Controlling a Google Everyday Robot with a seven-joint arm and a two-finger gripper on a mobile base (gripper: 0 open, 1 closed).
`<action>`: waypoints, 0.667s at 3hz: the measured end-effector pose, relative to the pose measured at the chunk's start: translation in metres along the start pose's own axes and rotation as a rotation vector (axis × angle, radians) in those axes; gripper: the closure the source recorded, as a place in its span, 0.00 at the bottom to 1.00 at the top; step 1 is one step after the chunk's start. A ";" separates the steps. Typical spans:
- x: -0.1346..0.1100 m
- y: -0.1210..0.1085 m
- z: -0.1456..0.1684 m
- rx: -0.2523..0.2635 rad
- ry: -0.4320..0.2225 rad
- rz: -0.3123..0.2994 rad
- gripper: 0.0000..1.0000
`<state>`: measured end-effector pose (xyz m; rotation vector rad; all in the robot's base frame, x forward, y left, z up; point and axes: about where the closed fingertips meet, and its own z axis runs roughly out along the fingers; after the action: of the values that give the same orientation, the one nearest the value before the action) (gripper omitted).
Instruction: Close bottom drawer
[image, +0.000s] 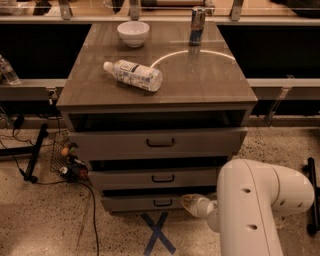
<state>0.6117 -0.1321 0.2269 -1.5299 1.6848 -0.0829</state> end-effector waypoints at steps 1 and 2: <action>0.019 -0.019 -0.055 0.010 0.006 0.058 1.00; 0.043 -0.042 -0.125 0.018 0.063 0.111 1.00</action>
Offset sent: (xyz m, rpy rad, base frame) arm -0.0527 -0.1580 0.1155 -0.0055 0.0917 -0.1738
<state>0.5738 -0.2378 0.3086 -1.4311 1.8105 -0.0879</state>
